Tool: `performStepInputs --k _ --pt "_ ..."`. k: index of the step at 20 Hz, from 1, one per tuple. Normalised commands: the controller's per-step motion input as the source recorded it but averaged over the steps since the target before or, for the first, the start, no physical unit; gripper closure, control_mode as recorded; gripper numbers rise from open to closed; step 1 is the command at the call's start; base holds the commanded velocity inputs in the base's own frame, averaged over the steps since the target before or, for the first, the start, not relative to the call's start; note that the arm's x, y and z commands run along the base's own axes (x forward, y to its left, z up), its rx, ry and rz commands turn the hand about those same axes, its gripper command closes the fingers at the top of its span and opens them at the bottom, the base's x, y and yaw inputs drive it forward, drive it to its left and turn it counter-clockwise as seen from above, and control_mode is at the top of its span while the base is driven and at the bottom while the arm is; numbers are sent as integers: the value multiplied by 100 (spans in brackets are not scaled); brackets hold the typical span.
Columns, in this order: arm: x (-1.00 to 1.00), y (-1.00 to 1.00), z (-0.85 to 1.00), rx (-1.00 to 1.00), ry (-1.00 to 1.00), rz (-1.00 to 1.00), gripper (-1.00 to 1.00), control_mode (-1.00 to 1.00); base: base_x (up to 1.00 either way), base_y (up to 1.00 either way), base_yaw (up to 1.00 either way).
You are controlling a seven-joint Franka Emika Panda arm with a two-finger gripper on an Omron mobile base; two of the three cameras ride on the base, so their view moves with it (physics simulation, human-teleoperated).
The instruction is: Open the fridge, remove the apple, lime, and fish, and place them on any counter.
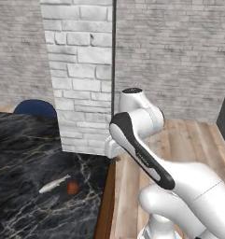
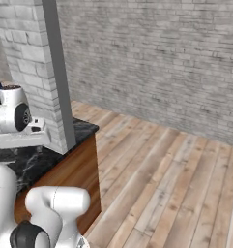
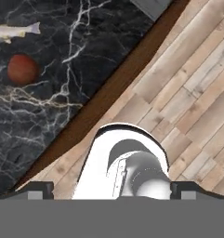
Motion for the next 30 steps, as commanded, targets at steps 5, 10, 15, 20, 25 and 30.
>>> performStepInputs --k 5,10,15,20,25,30 --pt "-1 -84 26 3 9 -41 -100 -100 0 0 0" --pt "-17 -75 19 -3 3 -17 -100 -100 0 0 0" --pt "-24 -56 10 -10 0 -17 -100 -100 0 0 0" --pt "-35 -21 37 -7 -7 -6 -100 -100 0 0 0" --pt "-54 -7 57 -6 -23 0 -100 -100 0 0 0" --pt "-70 -5 54 -2 -34 1 -100 -100 0 0 0"
